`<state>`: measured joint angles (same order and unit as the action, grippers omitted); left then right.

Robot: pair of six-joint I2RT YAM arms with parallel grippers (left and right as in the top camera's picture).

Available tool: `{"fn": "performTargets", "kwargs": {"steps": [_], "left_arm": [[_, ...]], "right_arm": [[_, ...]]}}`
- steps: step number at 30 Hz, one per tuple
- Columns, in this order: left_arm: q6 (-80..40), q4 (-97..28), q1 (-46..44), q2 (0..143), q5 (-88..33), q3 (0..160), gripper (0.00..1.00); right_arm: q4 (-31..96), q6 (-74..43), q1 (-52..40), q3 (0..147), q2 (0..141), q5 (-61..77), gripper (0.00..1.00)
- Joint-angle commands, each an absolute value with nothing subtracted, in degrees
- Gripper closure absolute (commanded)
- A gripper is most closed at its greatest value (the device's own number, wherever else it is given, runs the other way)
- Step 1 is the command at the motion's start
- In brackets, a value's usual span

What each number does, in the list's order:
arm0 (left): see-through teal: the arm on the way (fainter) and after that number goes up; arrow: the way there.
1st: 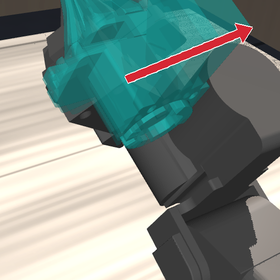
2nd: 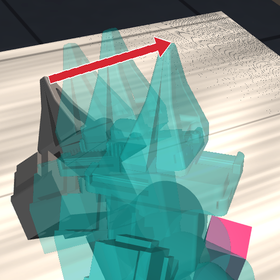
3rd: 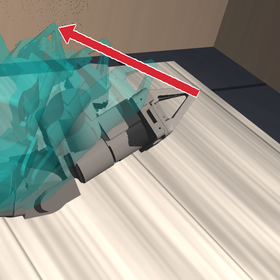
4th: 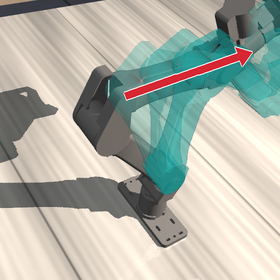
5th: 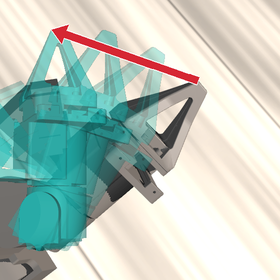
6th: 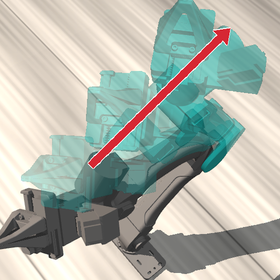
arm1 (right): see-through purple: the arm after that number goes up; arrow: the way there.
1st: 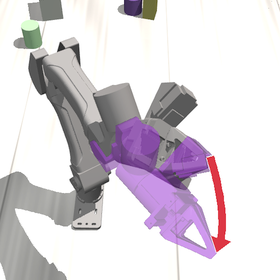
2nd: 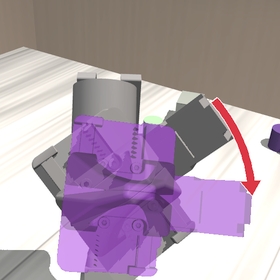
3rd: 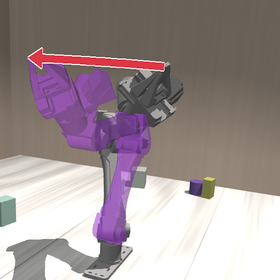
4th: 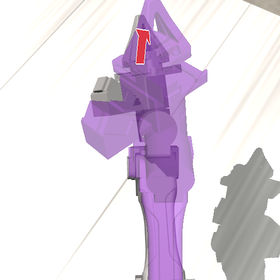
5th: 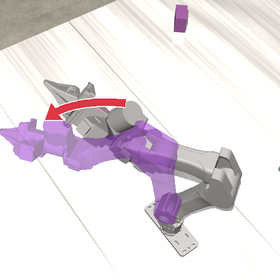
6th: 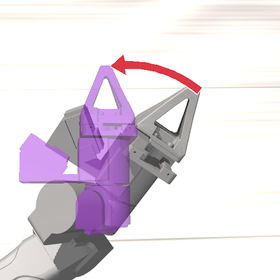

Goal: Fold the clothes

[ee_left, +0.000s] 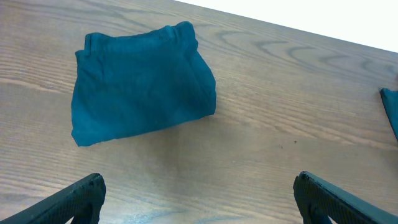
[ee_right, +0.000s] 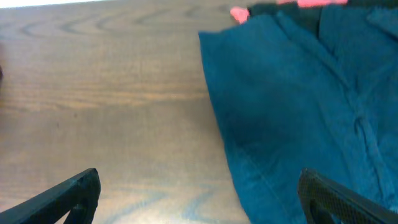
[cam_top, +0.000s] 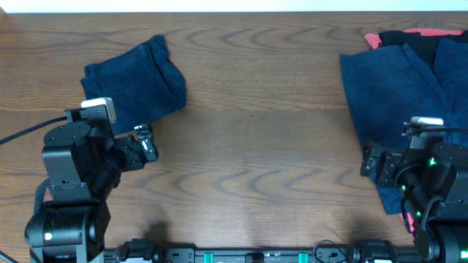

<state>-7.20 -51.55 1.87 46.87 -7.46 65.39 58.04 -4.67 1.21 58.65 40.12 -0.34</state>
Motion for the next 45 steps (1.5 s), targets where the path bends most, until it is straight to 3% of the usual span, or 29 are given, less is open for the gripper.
{"fn": "performTargets", "kwargs": {"steps": [1, 18, 37, 45], "left_arm": [[-6.2, -51.4, 2.0, 46.8, -7.0, 64.9, 0.02], [-6.2, -51.4, 2.0, 46.8, -7.0, 64.9, 0.02], [-6.2, -51.4, 2.0, 46.8, -7.0, 64.9, 0.02], [-6.2, -51.4, 2.0, 46.8, -7.0, 64.9, 0.02]], "right_arm": [[59.2, -3.7, 1.5, 58.2, 40.1, -1.3, 0.01], [50.1, 2.3, 1.5, 53.6, 35.1, -1.5, 0.01], [24.2, 2.2, 1.6, 20.3, 3.9, -1.2, 0.01], [12.8, 2.4, 1.8, 11.8, 0.3, -1.7, 0.01]]}}
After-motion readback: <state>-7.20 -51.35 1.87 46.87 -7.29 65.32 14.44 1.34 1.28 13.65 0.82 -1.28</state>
